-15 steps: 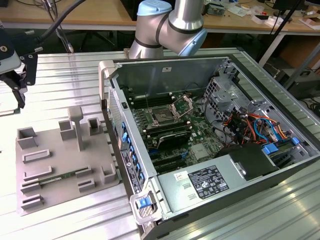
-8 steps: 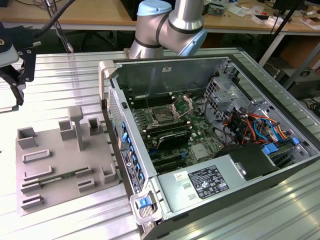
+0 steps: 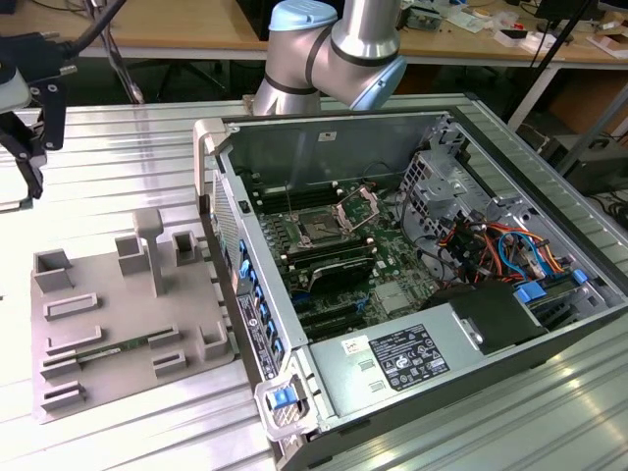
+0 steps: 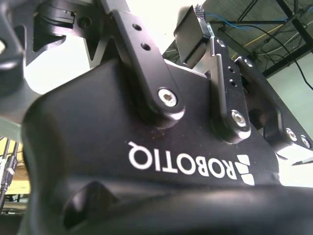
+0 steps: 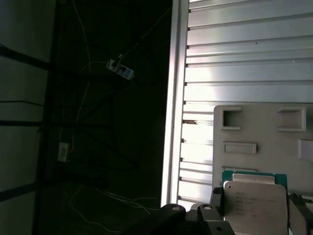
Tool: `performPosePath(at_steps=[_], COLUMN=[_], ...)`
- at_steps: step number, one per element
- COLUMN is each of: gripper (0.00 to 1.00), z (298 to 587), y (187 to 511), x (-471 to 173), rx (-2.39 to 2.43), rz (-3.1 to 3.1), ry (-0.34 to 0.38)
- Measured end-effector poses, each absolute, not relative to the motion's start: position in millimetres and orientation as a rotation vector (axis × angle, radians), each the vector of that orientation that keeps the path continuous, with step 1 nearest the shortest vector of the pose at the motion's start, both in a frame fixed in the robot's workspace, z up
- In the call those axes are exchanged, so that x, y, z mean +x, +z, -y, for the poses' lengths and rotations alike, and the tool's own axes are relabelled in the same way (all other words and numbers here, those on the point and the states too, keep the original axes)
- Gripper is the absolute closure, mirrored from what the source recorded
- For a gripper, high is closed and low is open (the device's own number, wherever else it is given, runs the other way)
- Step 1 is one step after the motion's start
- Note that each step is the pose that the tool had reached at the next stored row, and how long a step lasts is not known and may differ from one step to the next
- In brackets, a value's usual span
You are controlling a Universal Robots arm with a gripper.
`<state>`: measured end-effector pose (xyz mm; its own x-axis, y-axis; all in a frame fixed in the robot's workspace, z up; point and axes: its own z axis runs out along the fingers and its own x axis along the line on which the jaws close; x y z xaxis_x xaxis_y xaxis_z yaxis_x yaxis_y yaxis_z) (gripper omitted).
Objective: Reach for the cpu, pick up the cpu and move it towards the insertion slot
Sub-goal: 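Pick up the cpu and move it towards the insertion slot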
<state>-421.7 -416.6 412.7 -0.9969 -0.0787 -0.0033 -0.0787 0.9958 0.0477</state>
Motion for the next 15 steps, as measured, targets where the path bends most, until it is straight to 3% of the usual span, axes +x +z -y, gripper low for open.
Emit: performPosePath(at_steps=[15], gripper=[0.45], z=[417], y=[431], x=[-422], rx=[-0.124], rz=[-3.137], ry=[0.075])
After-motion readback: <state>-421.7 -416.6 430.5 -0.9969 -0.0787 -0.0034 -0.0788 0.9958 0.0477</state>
